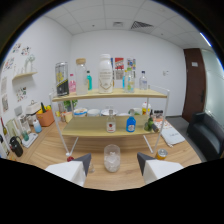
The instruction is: Make me a cup of Vodka Sunrise.
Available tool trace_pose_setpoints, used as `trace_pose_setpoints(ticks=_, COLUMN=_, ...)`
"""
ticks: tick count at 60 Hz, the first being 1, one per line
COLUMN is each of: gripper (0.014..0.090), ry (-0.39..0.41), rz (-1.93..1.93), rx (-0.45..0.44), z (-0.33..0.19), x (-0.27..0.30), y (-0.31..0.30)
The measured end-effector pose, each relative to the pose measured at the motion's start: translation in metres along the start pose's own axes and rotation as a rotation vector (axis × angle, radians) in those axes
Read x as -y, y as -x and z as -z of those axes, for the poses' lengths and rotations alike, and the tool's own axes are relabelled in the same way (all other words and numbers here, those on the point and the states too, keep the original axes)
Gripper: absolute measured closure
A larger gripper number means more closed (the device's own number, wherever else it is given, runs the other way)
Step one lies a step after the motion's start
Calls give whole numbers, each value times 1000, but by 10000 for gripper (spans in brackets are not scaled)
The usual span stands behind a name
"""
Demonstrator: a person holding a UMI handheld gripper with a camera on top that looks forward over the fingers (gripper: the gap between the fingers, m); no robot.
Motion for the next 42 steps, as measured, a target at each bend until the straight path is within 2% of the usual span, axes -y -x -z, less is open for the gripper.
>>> trace_pose_setpoints(ticks=6, gripper=190, ry=-17, rz=-12, rx=-4, z=-6, x=27, y=-16)
trace_pose_setpoints(ticks=19, gripper=183, ry=-176, rz=-21, rx=14, z=-49, x=147, y=-43)
trace_pose_setpoints(ticks=24, gripper=189, ry=-230, rz=7, rx=-12, z=-75, x=181, y=-58)
trace_pose_setpoints(ticks=33, gripper=197, ry=-240, rz=11, rx=1, z=-124, x=209, y=-65)
trace_pose_setpoints(ticks=42, gripper=317, ry=-203, rz=-3, rx=15, z=-164, x=209, y=-66)
